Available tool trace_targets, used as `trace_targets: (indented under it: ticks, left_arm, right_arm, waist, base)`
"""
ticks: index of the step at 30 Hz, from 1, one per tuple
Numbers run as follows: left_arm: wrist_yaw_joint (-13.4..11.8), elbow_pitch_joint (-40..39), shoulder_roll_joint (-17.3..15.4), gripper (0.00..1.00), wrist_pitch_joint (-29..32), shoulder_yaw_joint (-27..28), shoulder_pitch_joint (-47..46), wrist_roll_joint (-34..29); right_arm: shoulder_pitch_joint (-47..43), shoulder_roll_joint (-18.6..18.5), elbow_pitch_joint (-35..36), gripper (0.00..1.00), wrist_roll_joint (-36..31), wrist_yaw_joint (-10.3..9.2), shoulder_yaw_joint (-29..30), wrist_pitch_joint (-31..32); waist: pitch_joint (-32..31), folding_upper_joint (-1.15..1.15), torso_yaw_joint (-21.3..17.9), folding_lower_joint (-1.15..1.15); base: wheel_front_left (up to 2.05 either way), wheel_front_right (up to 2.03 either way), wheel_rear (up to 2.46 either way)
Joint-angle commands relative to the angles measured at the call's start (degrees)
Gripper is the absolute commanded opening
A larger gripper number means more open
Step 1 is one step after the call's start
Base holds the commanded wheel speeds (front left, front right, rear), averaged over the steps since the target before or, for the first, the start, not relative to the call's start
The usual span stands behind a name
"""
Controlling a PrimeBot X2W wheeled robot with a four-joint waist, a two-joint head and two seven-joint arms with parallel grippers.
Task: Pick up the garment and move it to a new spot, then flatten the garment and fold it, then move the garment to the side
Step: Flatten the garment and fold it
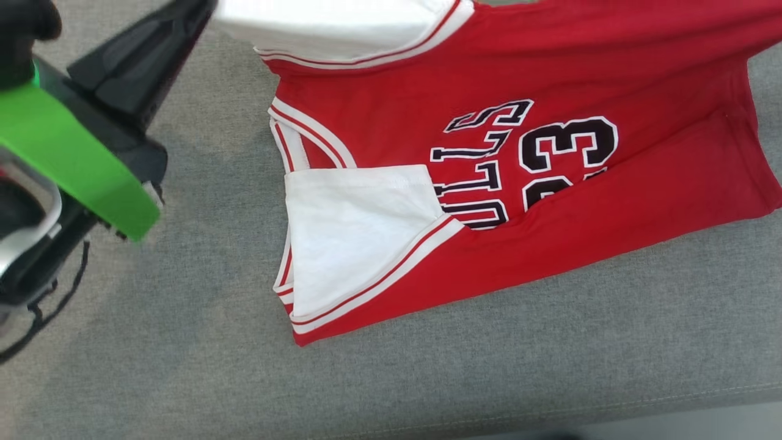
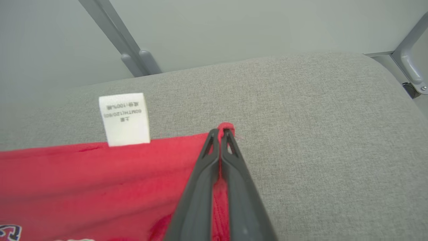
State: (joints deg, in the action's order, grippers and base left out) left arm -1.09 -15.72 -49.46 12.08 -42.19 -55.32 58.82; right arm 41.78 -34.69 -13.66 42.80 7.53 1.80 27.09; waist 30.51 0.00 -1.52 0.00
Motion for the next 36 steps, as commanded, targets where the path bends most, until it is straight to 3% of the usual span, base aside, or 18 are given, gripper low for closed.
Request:
trace_targets:
  ticks: [1, 7, 12, 24, 30, 31, 32, 33, 34, 35, 36]
  left_arm:
    - [-1.14, -1.82, -0.9, 0.0, -1.07, 0.35, 3.1, 1.17]
    - [-4.03, -7.41, -2.78, 0.0, -4.82, -0.46, 12.33, 3.38]
    - [-4.8, -8.82, -1.36, 0.0, -8.35, -2.76, 18.72, 3.64]
    - [-4.15, -5.9, 1.87, 0.0, -11.49, -8.52, 26.25, 1.87]
    - [-3.49, -0.92, 5.58, 0.0, -13.35, -10.62, 27.72, 1.52]
    - [-3.56, 0.18, 6.03, 0.0, -13.44, -11.0, 27.9, 1.18]
    - [-3.45, 1.14, 6.51, 0.0, -13.71, -11.36, 27.85, 0.54]
    - [-3.4, 1.94, 7.09, 0.0, -14.0, -11.55, 27.92, 0.42]
    - [-3.44, 2.95, 7.63, 0.22, -14.34, -11.77, 28.13, 0.31]
    - [-3.51, 3.8, 8.05, 0.36, -14.83, -11.72, 28.26, 0.26]
    - [-3.95, 4.67, 8.63, 0.93, -15.58, -11.54, 28.39, 0.11]
  right_arm:
    - [-2.4, -0.58, 0.54, 0.0, 0.68, -0.08, 0.8, -0.41]
    - [-8.94, -1.21, 3.43, 0.0, -0.38, -0.08, 2.72, -1.63]
    - [-12.8, -0.36, 5.39, 0.0, -2.03, -0.07, 2.97, -3.53]
    - [-20.15, 0.28, 6.43, 0.0, -3.26, -0.07, 4.83, -4.76]
    - [-21.08, 1.51, 3.88, 0.0, -2.84, -0.07, 4.21, -5.15]
    - [-21.1, 1.68, 3.01, 0.03, -2.73, -0.07, 4.12, -5.34]
    - [-20.98, 2.08, 2.13, 0.25, -2.38, -0.07, 4.14, -5.56]
    - [-20.91, 2.38, 1.44, 0.32, -2.11, -0.07, 3.98, -5.7]
    - [-20.91, 2.52, 0.75, 0.67, -2.1, -0.07, 3.83, -5.88]
    - [-20.77, 2.59, 0.23, 1.0, -2.34, -0.07, 4.17, -6.71]
    - [-20.68, 2.97, -0.51, 1.0, -2.55, -0.07, 4.4, -7.39]
  waist:
    - [-0.73, 0.0, 0.73, 0.0]
    - [-1.11, 0.0, 1.6, 0.0]
    - [-1.24, 0.0, 2.04, 0.0]
    - [-1.77, 0.0, 3.94, 0.0]
    - [-1.96, 0.0, 4.12, 0.0]
    - [-2.09, 0.0, 4.16, 0.0]
    - [-2.3, 0.0, 4.17, 0.0]
    - [-2.58, 0.0, 4.17, 0.0]
    - [-2.99, 0.0, 4.16, 0.0]
    - [-3.36, 0.0, 4.16, 0.0]
    - [-3.9, 0.0, 4.14, 0.0]
  base:
    - [0.0, 0.0, 0.0]
    - [0.0, 0.0, 0.0]
    - [0.0, 0.0, 0.0]
    - [0.0, 0.0, 0.0]
    - [0.0, 0.0, 0.0]
    - [0.0, 0.0, 0.0]
    - [0.0, 0.0, 0.0]
    - [0.0, 0.0, 0.0]
    - [0.0, 0.0, 0.0]
    - [0.0, 0.0, 0.0]
    - [0.0, 0.0, 0.0]
